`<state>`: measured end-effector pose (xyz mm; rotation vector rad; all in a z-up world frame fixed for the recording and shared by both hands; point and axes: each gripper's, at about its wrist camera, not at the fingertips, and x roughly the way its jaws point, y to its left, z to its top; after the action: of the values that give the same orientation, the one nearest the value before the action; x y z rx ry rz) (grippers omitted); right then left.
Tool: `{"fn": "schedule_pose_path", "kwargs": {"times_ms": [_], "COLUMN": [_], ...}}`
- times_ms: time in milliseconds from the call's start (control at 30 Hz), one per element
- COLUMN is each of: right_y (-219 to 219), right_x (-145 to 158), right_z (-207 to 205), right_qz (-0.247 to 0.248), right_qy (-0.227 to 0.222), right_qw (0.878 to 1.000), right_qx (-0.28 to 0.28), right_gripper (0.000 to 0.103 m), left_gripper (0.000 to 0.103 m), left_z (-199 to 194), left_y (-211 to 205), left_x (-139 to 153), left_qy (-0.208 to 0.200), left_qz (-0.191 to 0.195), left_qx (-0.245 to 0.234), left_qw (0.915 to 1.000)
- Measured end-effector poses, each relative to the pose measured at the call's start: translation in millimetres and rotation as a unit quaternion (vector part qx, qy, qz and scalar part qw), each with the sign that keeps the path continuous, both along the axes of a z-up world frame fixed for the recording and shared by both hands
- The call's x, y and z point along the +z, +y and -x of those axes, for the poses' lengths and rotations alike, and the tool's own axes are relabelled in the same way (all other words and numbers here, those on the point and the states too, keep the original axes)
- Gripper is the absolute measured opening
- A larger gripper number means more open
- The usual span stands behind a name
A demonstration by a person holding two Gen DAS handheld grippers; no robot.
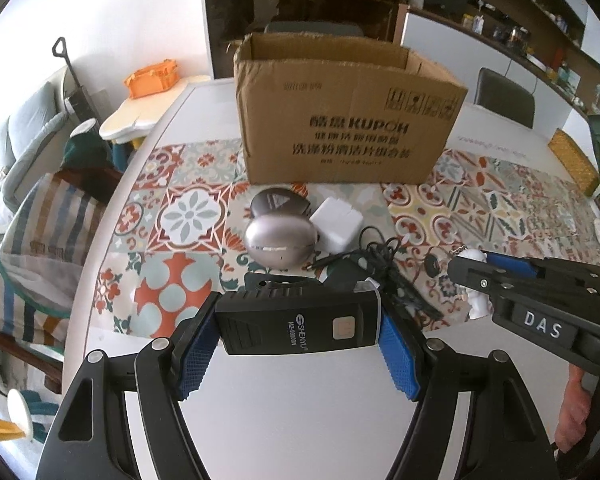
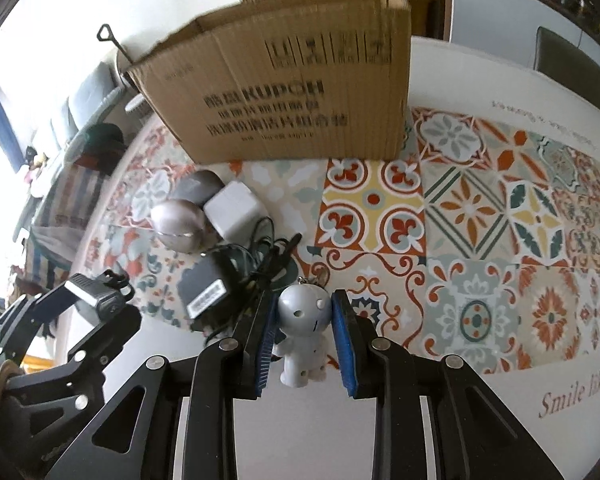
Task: Organize rigid objects
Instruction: 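Lift the power bank with the left tool while the right tool grasps the white figurine, then carry the power bank and figurine over the box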
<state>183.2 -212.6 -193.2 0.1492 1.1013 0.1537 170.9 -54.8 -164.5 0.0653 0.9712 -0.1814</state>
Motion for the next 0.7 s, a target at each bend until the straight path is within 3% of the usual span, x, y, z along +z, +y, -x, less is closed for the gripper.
{"fn": "schedule_pose_path", "kwargs": {"times_ms": [700], "right_y": [0.8], "right_x": [99.7], "right_z": [33.4], "right_qz": [-0.011], "right_qy": [-0.114], "right_qw": [0.993], "right_qx": [-0.022], "right_gripper": [0.028], "left_gripper": [0.073], "left_z": [1.7], "left_y": [0.4], "left_x": [85.9], "left_qy": [-0.094], "left_qz": [0.02], "left_qx": [-0.022], "left_qw": [0.9951]}}
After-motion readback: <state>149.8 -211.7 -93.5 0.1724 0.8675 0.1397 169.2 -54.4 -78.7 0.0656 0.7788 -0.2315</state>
